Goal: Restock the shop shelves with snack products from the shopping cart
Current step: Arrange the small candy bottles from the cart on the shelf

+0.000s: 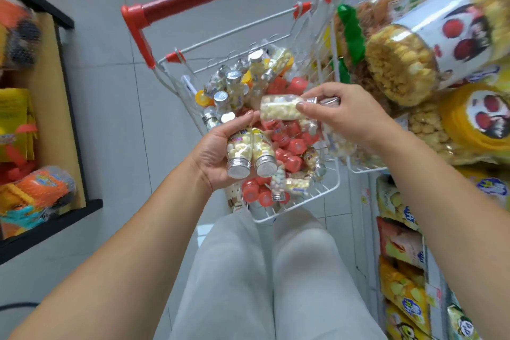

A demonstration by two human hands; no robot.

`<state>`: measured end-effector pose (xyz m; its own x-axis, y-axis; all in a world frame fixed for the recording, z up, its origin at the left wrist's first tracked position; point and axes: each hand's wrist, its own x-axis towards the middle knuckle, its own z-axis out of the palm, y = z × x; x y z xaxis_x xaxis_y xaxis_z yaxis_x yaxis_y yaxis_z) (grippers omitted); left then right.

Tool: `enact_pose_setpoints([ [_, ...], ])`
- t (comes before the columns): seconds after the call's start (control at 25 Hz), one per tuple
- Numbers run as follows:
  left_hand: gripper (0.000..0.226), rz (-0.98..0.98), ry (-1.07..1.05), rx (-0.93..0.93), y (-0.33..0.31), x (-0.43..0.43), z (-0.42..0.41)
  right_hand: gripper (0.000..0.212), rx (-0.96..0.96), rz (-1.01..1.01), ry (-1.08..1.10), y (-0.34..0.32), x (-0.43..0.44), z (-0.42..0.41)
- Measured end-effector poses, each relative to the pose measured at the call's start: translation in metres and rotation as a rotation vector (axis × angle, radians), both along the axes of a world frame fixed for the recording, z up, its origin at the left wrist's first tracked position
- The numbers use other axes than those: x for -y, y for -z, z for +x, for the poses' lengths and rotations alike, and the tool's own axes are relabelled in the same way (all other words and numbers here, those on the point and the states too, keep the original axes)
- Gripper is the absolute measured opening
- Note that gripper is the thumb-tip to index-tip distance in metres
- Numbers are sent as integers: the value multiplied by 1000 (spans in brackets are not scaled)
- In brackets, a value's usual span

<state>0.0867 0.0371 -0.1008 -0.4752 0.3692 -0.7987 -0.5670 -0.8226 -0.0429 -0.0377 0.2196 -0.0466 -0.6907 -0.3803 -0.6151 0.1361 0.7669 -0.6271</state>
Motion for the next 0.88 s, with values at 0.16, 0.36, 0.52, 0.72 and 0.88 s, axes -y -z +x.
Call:
enact_pose_setpoints([
  [0.16, 38, -58, 221, -125, -59, -24, -21, 20, -24, -27, 105, -70, -36, 15],
  [0.36, 36, -135, 494, -213, -151, -77, -30, 21, -56, -129, 379, -152, -99, 44],
  [0.52, 47, -137, 616, -280, -208, -133, -28, 39, -71, -278, 560, -207, -158, 78],
  [0.72, 50, -106, 772, -413, -263, -226, -18, 24, -183, -387, 743, -266, -251, 134],
  [0.88, 43, -48, 826, -500, -297, -312, 6, 22, -242, -486, 881, -302, -326, 176],
])
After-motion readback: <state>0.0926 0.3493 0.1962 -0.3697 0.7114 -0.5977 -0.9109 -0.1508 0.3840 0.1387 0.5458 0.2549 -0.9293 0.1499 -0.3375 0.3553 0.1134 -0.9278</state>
